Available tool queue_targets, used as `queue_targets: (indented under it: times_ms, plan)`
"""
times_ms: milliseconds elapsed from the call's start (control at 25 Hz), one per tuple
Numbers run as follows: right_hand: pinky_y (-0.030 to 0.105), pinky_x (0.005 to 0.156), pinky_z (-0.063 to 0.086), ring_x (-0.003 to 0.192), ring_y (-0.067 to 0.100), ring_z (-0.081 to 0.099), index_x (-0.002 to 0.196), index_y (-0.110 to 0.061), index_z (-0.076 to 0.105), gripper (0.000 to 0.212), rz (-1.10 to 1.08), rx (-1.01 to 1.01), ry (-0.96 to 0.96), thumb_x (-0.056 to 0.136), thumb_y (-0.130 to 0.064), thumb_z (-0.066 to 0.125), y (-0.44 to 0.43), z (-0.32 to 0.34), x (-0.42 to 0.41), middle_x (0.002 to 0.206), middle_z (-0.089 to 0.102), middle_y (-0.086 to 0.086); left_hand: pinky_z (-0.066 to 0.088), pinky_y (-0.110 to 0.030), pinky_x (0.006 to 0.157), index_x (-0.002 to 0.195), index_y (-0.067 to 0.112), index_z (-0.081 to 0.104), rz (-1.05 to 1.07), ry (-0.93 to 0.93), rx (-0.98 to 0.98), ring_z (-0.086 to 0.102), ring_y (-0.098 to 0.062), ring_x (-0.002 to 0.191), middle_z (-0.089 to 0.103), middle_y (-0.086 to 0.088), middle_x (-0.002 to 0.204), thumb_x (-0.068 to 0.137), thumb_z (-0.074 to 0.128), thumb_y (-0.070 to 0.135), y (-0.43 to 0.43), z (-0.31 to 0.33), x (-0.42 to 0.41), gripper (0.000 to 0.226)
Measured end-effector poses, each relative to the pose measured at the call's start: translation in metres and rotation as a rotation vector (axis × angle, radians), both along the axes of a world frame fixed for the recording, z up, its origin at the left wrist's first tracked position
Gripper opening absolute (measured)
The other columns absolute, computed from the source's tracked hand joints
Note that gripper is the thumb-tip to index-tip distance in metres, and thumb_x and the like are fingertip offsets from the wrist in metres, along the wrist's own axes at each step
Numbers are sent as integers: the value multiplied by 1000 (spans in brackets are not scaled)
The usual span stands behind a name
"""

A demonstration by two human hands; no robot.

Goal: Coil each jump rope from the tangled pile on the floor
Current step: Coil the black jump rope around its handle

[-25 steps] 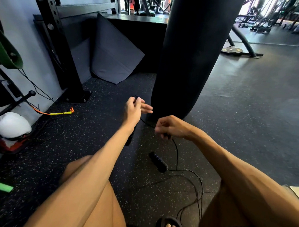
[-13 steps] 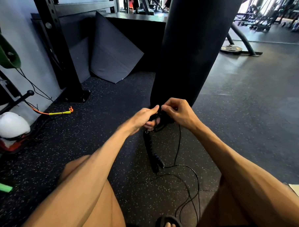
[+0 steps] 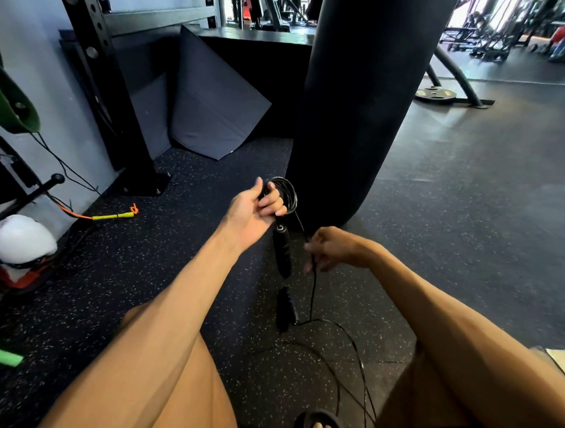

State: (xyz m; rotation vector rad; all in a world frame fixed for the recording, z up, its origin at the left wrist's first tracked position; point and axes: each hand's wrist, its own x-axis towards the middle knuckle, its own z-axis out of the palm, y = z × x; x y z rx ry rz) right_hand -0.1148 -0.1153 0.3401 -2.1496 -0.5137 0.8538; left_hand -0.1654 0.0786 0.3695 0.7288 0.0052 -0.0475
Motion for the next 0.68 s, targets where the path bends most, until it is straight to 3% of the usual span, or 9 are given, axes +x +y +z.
queue_targets:
  times_ms: [120,240,320,440,560,680]
  plan:
    - [44,88,54,99,36,71,96,-8,53,10,64,-102,68,100,-17,54,3,-10,-4,97,75,18,32,-26,65,83,10,50,192,23,-60,30,-11,51,35,3,57,108,25,27,4,-3,5,39]
    - [49,84,59,90,37,72,95,-8,51,8,109,-17,44,101,-15,52,8,-6,-10,89,74,20,39,-30,67,85,7,51,361,44,45,40,-15,57,42,-2,63,108,29,21,10,-9,11,34]
    - [43,73,60,76,31,69,96,-8,53,9,144,64,21,101,-14,50,11,2,-14,81,69,16,46,-30,64,87,4,53,471,56,236,47,-18,57,45,-5,65,106,35,17,14,-13,13,30]
    - [35,64,53,68,25,62,94,-7,59,15,196,150,-101,102,-15,49,14,17,-18,74,61,12,53,-24,62,90,3,58,571,46,735,58,-18,55,56,-6,62,105,41,18,16,-20,11,27]
    - [22,59,47,65,16,56,96,-3,63,22,196,199,-318,103,-19,49,14,33,-18,73,58,8,51,-25,57,88,2,61,492,11,1026,61,-17,49,62,-8,61,103,44,19,14,-24,12,28]
    - [24,58,43,61,11,51,93,-5,65,25,155,259,-500,103,-20,48,13,42,-14,68,55,1,47,-24,54,87,3,66,281,-1,1201,61,-16,48,65,-12,63,103,44,22,11,-22,9,33]
